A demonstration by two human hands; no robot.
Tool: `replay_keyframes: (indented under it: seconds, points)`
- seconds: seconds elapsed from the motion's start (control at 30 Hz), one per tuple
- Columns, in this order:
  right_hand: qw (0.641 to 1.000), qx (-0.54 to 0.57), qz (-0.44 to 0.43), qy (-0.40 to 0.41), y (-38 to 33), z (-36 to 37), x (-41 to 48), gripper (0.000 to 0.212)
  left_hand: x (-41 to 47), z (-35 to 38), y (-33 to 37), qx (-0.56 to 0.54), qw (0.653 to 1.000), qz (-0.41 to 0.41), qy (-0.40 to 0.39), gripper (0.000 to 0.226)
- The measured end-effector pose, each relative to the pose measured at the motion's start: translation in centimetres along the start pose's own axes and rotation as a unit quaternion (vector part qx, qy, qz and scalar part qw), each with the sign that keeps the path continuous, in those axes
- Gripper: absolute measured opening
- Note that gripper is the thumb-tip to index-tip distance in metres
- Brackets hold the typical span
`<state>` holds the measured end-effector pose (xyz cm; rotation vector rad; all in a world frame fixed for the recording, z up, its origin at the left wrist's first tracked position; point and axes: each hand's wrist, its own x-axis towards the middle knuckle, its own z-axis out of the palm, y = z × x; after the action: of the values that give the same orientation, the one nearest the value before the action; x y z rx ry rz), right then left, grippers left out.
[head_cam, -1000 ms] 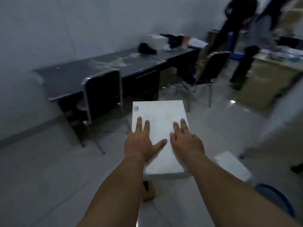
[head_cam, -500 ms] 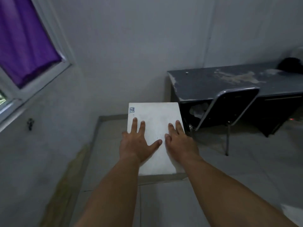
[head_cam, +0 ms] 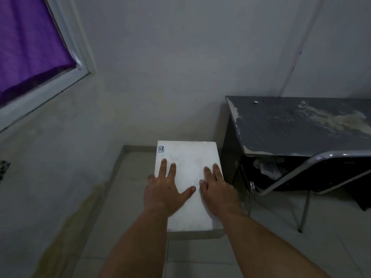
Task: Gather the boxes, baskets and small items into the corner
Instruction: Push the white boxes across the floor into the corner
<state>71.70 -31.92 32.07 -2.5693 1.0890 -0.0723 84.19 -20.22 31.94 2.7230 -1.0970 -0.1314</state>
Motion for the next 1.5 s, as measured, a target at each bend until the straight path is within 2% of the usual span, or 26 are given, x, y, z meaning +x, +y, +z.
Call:
replay_keyframes:
  seconds: [0.33, 0.57, 0.73, 0.93, 1.1, 1.33, 1.5]
  points:
    - [0.999, -0.042, -0.013, -0.025, 3.9, -0.1, 18.2, 0.057, 17.2, 3.3, 3.1, -0.016, 0.999, -0.022, -0.039, 0.104]
    - [0.999, -0.024, 0.03, -0.033, 4.5, 3.8, 32.3, 0.058, 32.1, 6.7, 1.8, 0.007, 0.998, 0.008, -0.06, 0.102]
    - [0.996, -0.011, 0.068, -0.053, 4.2, 5.2, 42.6, 0.058, 43.8, 8.8, 0.7, 0.003, 0.993, 0.036, -0.111, 0.104]
    - [0.992, -0.016, 0.103, -0.075, 6.9, 7.0, 50.7, 0.058, 52.0, 12.5, 1.8, -0.004, 0.989, 0.063, -0.136, 0.104]
    - [0.99, -0.029, 0.115, -0.077, 11.3, 12.9, 56.4, 0.058, 56.9, 20.5, 2.4, -0.023, 0.986, 0.062, -0.152, 0.104]
    - [0.983, -0.031, 0.154, -0.099, 18.0, 26.3, 61.1, 0.056, 60.8, 36.2, 1.4, -0.032, 0.98, 0.07, -0.182, 0.102]
    - [0.983, -0.04, 0.146, -0.103, 22.8, 34.7, 64.3, 0.057, 62.5, 46.4, 0.5, -0.05, 0.979, 0.059, -0.191, 0.103]
